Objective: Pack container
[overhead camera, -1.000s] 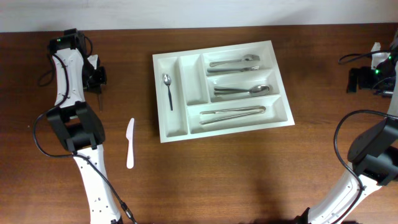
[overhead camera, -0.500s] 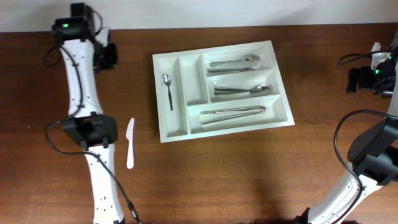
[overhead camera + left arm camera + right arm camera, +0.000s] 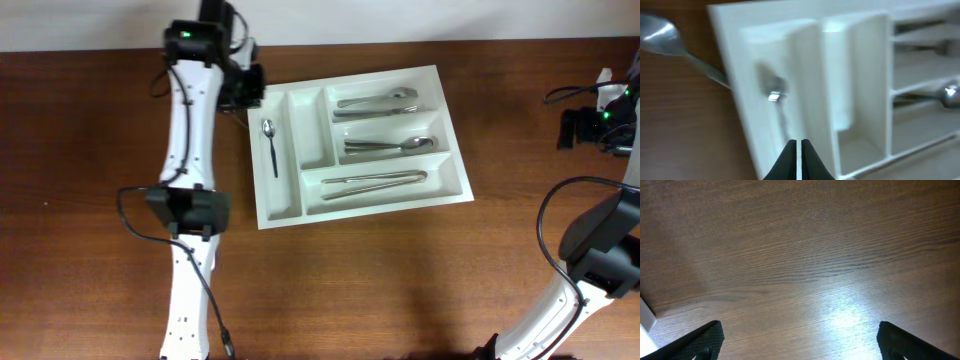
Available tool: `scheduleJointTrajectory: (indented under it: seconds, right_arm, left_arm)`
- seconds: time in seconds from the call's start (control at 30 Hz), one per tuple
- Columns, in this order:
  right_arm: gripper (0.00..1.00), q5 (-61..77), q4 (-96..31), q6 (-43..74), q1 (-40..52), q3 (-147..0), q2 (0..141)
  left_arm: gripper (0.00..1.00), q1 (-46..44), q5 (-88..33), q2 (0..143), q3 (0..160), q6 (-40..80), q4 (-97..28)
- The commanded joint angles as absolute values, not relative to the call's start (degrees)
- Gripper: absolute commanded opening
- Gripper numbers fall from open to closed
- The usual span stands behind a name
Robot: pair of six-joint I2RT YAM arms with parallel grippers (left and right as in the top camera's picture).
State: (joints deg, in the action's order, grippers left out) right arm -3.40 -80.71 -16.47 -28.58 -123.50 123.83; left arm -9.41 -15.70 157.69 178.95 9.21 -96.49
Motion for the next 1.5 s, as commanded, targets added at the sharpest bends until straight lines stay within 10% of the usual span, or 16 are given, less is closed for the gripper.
scheduleJointTrajectory:
  seconds: [0.0,0.7,1.47]
  right_arm:
    - [0.99,-3.05,-80.66,-15.84,-28.91,-123.15,124.14]
    - [0.99,-3.05,-80.66,-15.84,-28.91,-123.15,124.14]
    - [0.99,-3.05,-80.66,-15.84,-28.91,-123.15,124.14]
  left_arm:
    - [0.07,-11.66,-14.83,155.22,179.67,10.72,-96.71]
    - [0.96,-6.04,-6.17,141.56,179.63,6.28,-96.71]
    - [0.99,-1.69,2.61,101.91,100.47,11.22,-91.15]
